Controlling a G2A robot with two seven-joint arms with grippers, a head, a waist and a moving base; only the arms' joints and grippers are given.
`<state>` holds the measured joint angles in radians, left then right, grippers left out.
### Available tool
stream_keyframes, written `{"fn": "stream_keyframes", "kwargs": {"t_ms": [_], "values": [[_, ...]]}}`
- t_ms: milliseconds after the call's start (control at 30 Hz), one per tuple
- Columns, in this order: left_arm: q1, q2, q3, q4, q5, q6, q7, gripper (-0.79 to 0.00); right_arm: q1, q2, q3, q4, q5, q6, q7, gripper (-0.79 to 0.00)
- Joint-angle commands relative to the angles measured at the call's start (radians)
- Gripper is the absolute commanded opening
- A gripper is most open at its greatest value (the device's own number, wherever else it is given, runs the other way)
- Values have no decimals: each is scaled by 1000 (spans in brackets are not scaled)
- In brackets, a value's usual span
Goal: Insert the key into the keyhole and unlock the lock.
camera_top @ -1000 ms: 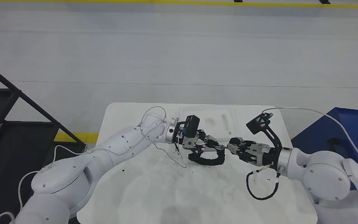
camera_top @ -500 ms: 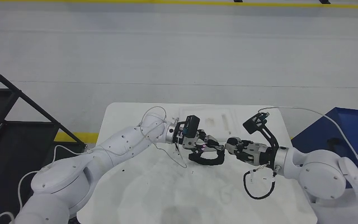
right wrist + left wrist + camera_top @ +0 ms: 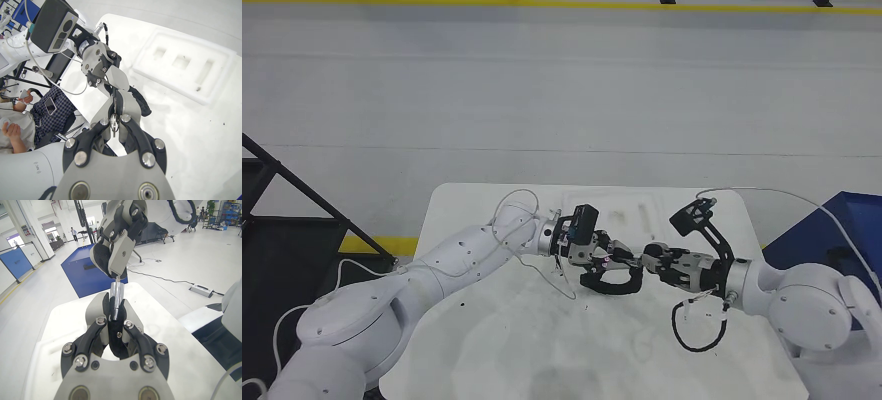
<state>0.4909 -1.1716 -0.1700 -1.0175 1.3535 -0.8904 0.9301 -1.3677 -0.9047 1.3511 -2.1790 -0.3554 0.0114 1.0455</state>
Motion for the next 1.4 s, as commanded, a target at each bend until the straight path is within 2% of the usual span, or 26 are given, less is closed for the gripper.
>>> {"fn": "stream_keyframes", "kwargs": {"t_ms": [0, 500, 533, 600, 667, 733, 767, 967, 1167, 1367], "values": [[0, 1, 0, 1, -4, -1, -1, -785, 4, 0, -4, 0, 0, 3, -1, -785], [4, 3, 0, 5, -41, -13, -13, -785, 23, -4, -33, 7, -8, 30, -26, -785], [4, 3, 0, 5, -41, -13, -13, -785, 26, -5, -34, 9, -7, 30, -26, -711], [6, 3, 0, 6, -42, -14, -14, -785, 32, -5, -37, 15, -1, 31, -28, -634], [8, 3, 0, 7, -49, -16, -15, -785, 40, -6, -38, 22, 6, 30, -29, -459], [10, 3, 0, 6, -60, -17, -17, -785, 48, -7, -37, 27, 15, 28, -30, -49], [11, 4, 0, 8, -65, -19, -19, -785, 51, -7, -36, 30, 20, 27, -31, 0], [18, 5, 0, 18, -122, -30, -30, -785, 65, -6, -17, 46, 49, -18, -36, 0], [20, 10, -6, 22, -192, -66, -66, -785, 73, 8, 28, 59, 2, -266, 16, 0], [36, 23, -35, 29, -276, -122, -122, -785, 34, 20, 57, 35, -64, -402, 44, 0]]}}
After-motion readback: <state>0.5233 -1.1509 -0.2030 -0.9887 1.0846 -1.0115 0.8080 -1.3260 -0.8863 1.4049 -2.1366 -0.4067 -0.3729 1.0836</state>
